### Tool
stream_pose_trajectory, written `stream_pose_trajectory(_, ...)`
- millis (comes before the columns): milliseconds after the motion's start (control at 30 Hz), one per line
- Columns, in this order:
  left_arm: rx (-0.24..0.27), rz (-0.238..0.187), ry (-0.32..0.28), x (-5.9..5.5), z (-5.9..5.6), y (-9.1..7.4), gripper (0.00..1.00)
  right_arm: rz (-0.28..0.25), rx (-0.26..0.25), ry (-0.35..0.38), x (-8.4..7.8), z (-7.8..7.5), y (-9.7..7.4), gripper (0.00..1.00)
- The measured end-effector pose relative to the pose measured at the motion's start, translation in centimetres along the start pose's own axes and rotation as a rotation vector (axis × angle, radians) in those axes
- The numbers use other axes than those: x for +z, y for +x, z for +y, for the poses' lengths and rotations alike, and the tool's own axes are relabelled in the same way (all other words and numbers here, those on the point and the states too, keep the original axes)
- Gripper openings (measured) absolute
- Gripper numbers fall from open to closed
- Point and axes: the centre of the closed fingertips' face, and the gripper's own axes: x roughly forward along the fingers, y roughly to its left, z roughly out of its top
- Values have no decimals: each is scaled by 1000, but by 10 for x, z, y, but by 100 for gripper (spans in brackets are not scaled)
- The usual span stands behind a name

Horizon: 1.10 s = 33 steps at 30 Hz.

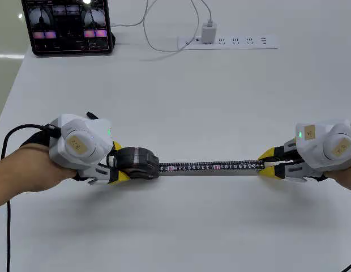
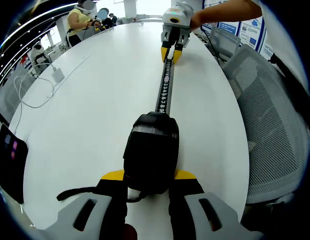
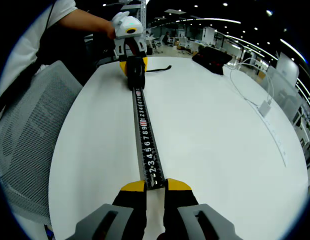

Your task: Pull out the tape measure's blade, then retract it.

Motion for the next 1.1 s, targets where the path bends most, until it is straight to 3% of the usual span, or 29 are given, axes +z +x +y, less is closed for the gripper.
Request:
stream_pose_trajectory(567, -1, 2, 1, 0, 0, 0, 27, 35, -6, 15, -16, -1, -11, 8)
stream_pose_trajectory(1100, 8, -6, -48, 0, 2, 1, 28, 86, 29, 11, -15, -3, -9, 10)
